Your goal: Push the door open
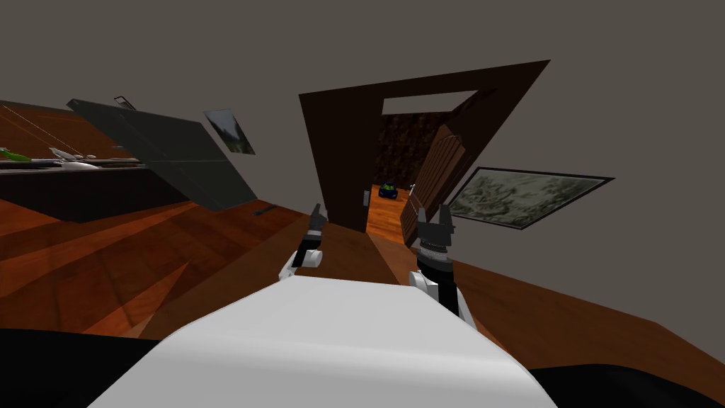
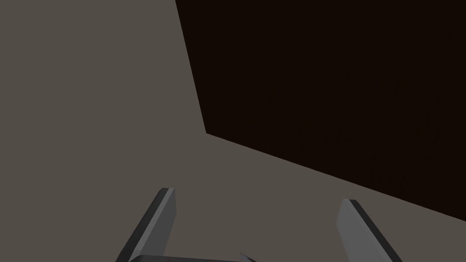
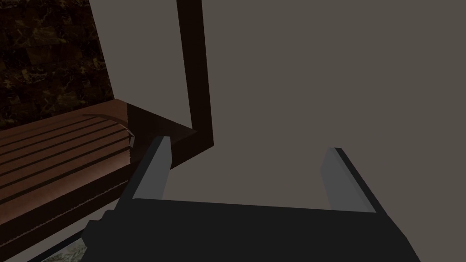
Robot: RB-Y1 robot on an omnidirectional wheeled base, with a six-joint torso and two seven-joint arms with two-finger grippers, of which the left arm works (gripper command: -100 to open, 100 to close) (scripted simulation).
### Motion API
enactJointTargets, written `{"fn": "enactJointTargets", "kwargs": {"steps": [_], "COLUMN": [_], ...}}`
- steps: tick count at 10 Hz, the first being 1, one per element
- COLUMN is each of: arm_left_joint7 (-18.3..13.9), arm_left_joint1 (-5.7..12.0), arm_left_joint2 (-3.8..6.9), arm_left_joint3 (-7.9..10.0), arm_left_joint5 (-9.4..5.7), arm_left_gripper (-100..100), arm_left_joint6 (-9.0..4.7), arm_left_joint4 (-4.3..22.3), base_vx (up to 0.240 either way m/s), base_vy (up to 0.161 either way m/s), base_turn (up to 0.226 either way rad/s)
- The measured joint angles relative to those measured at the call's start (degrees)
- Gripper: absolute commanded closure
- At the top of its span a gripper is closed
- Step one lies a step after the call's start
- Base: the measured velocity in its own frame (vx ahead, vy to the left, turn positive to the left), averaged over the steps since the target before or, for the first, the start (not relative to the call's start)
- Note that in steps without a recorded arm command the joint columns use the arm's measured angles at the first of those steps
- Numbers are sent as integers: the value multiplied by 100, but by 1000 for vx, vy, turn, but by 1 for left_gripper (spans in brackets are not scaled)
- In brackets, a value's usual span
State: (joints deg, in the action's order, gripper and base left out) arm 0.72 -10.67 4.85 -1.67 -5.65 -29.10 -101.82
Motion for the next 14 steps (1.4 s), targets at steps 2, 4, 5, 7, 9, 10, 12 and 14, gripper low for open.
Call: {"fn": "enactJointTargets", "kwargs": {"steps": [2,4,5,7,9,10,12,14], "arm_left_joint7": [-14,-32,-33,-17,-7,0,-3,-1], "arm_left_joint1": [272,379,464,684,842,907,1090,1285], "arm_left_joint2": [35,63,67,45,42,29,35,33], "arm_left_joint3": [30,32,27,14,14,0,5,8], "arm_left_joint5": [-20,-29,-30,-26,-27,-23,-30,-34], "arm_left_gripper": [-100,-100,-100,-100,-100,-100,-100,-100], "arm_left_joint6": [32,18,19,45,39,51,59,74], "arm_left_joint4": [355,615,780,1121,1405,1535,1813,2140], "base_vx": [88,61,90,92,71,94,66,81], "base_vy": [-21,-11,-17,-23,-17,-16,-8,-22], "base_turn": [-28,-23,-47,-28,-32,-31,-23,-42]}}
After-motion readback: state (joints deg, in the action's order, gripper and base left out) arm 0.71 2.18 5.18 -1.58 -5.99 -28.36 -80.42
